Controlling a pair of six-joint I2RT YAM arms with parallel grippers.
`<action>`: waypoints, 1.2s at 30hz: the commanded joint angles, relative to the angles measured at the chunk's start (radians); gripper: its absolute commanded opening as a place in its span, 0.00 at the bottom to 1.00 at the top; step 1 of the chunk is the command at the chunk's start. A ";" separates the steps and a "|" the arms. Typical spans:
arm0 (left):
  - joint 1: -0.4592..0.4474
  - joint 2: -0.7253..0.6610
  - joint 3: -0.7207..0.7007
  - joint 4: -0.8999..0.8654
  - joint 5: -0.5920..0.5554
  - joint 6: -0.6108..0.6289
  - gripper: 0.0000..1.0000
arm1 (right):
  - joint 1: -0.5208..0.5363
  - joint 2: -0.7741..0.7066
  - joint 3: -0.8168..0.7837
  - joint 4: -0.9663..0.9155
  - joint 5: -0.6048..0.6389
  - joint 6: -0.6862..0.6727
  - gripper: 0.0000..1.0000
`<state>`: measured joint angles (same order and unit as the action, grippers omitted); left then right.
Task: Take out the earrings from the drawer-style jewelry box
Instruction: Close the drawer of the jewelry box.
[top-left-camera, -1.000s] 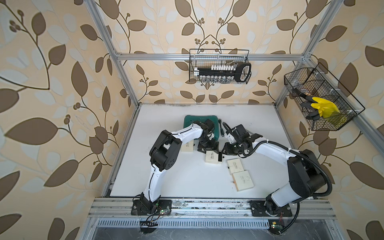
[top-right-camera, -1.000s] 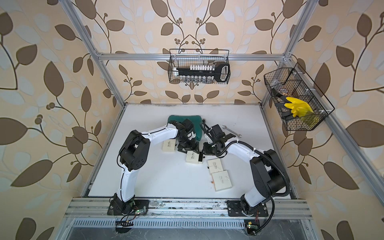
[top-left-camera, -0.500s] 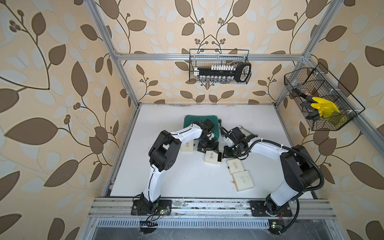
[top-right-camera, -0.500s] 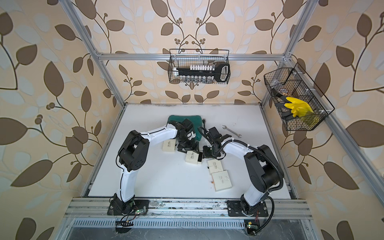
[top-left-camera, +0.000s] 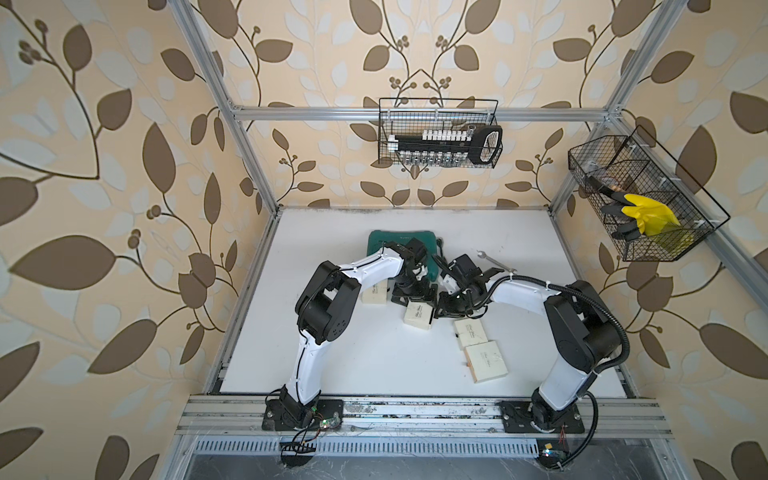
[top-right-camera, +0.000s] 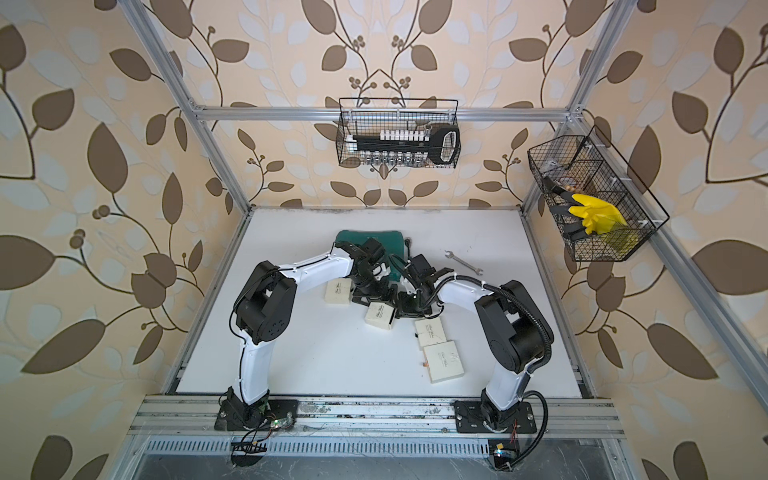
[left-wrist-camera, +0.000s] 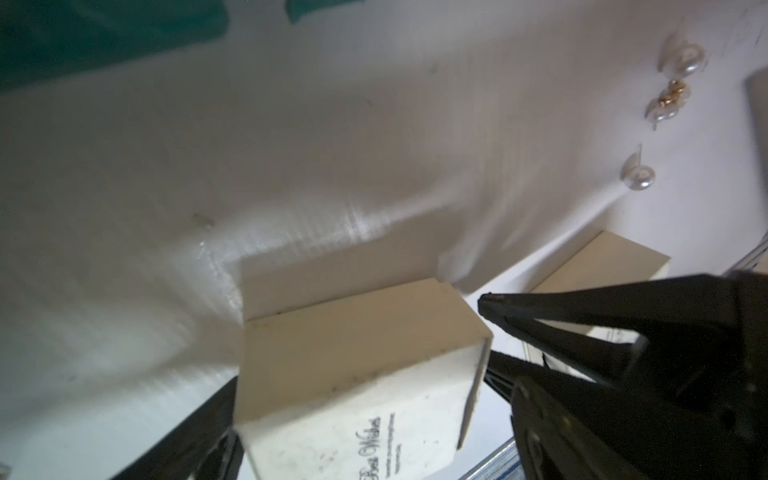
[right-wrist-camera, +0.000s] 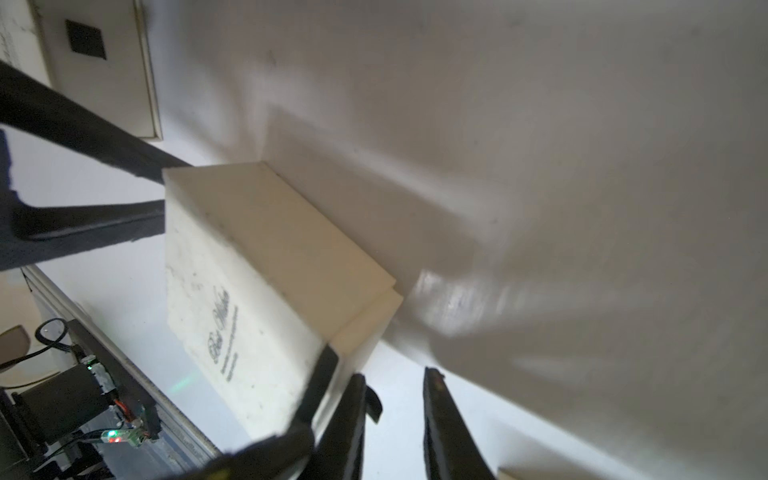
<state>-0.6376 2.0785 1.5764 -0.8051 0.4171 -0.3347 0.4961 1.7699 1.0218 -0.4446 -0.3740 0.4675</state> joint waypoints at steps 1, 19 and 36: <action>-0.009 -0.072 -0.009 -0.014 0.035 0.035 0.98 | 0.009 0.017 0.054 0.080 -0.054 0.027 0.26; -0.012 -0.069 -0.041 -0.038 0.012 0.049 0.99 | -0.010 -0.183 -0.012 -0.025 0.260 0.019 0.56; -0.046 0.006 0.025 -0.106 -0.012 0.061 0.99 | -0.021 -0.198 -0.049 -0.021 0.254 0.006 0.63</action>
<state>-0.6754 2.0712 1.5669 -0.8642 0.4244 -0.2909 0.4793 1.5921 0.9890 -0.4526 -0.1230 0.4892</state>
